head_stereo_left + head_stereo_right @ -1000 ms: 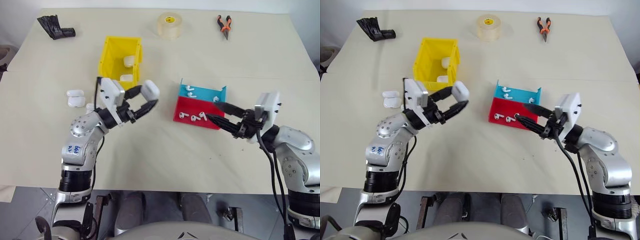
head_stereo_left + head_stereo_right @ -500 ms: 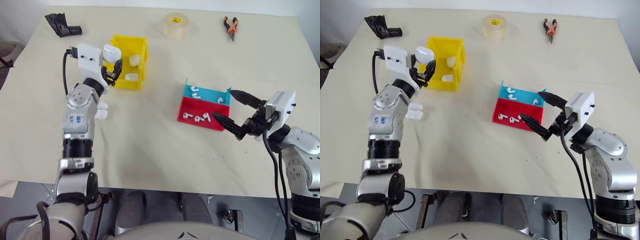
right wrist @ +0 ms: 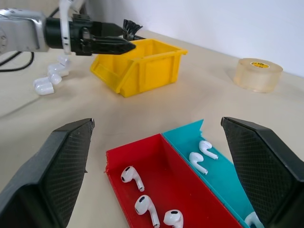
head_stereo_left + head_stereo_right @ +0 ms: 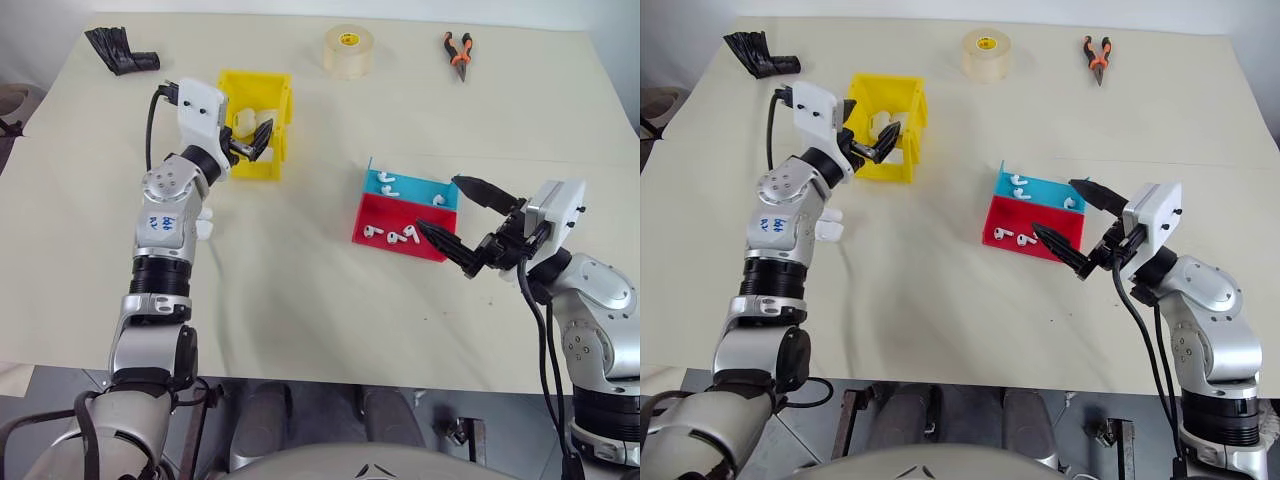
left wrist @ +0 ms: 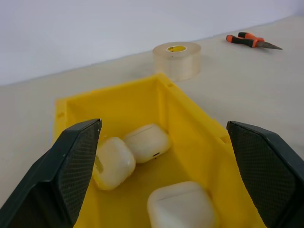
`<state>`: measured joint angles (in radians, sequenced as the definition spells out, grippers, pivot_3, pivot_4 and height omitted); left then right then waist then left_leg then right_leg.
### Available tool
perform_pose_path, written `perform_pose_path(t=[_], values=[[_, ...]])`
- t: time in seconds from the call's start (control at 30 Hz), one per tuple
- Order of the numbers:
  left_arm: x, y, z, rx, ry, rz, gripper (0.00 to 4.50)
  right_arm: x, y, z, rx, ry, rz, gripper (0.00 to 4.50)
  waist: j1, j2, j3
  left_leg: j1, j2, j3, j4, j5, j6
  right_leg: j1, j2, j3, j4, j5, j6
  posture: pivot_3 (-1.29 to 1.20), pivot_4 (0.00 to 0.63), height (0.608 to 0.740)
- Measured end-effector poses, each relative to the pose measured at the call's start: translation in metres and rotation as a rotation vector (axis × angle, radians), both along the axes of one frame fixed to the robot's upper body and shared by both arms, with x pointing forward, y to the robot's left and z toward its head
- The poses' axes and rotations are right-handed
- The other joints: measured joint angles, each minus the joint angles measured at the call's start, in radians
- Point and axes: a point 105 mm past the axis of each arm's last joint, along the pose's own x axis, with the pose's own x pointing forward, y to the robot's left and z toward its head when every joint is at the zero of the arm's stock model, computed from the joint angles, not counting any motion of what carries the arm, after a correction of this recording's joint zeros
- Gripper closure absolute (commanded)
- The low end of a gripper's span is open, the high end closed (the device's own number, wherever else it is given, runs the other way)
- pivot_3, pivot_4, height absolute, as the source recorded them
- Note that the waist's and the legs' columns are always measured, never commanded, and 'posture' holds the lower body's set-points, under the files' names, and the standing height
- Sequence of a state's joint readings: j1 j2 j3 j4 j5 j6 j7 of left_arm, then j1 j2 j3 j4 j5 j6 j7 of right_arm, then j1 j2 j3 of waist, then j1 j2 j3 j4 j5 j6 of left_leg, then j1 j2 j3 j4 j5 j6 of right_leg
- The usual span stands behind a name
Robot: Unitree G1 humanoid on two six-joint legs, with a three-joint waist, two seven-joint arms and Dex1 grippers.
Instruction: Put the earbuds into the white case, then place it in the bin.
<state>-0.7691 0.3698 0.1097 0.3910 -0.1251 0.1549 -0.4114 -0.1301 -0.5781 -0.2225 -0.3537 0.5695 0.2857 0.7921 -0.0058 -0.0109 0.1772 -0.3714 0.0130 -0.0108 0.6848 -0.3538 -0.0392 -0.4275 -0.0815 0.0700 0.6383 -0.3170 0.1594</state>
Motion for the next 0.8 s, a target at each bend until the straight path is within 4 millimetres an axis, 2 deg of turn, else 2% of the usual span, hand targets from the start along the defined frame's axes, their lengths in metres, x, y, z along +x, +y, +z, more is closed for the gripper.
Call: perform_pose_path(t=[0.13,0.2,0.3,0.37,0.4,0.57,0.8], values=[[-0.029,0.001,-0.012,0.054,0.034,-0.149,0.01,0.0,0.001,0.0,-0.004,0.002,0.008,0.0,0.001,0.0,0.0,0.0,0.0,-0.001,0.0,0.0,0.0,0.0,0.0,0.0,0.0,0.0,0.0,0.0,0.15,0.74],[-0.065,0.002,-0.031,0.137,0.071,-0.317,0.01,-0.001,0.002,-0.001,-0.036,0.009,0.033,0.0,-0.01,0.0,0.0,0.001,0.001,-0.004,-0.001,0.0,0.0,0.0,0.0,0.001,0.0,0.0,-0.001,0.0,0.15,0.74],[-0.105,0.003,-0.052,0.2,0.183,-0.509,0.01,-0.002,0.001,0.0,-0.079,0.014,0.064,0.0,-0.018,0.0,0.0,0.0,0.002,-0.005,-0.001,0.0,0.0,0.0,0.0,0.0,0.0,0.0,-0.002,0.0,0.15,0.74],[-0.129,0.009,-0.059,0.228,0.27,-0.605,0.01,-0.002,-0.004,-0.003,-0.114,0.032,0.083,0.0,-0.02,0.0,0.0,0.001,0.002,-0.005,-0.001,0.0,0.0,0.001,0.0,0.0,0.0,0.0,-0.002,0.0,0.15,0.74],[-0.135,0.011,-0.059,0.228,0.291,-0.622,0.01,-0.002,-0.006,-0.004,-0.126,0.043,0.086,0.0,-0.018,0.0,0.0,0.001,0.001,-0.005,-0.001,0.0,0.001,0.002,0.0,-0.001,0.0,0.0,-0.002,0.0,0.15,0.74],[-0.14,0.021,-0.052,0.214,0.282,-0.604,0.01,-0.001,-0.013,-0.012,-0.151,0.079,0.117,0.0,-0.016,0.0,0.0,0.002,0.001,-0.005,-0.001,0.0,0.002,0.003,0.0,-0.001,0.0,0.001,-0.003,0.0,0.15,0.74],[-0.127,0.026,-0.04,0.246,0.133,-0.492,0.01,0.001,-0.02,-0.019,-0.178,0.083,0.114,0.0,-0.02,0.0,0.0,0.001,0.001,-0.004,-0.001,0.0,0.002,0.003,0.0,-0.001,-0.001,0.001,-0.003,0.0,0.15,0.74]])
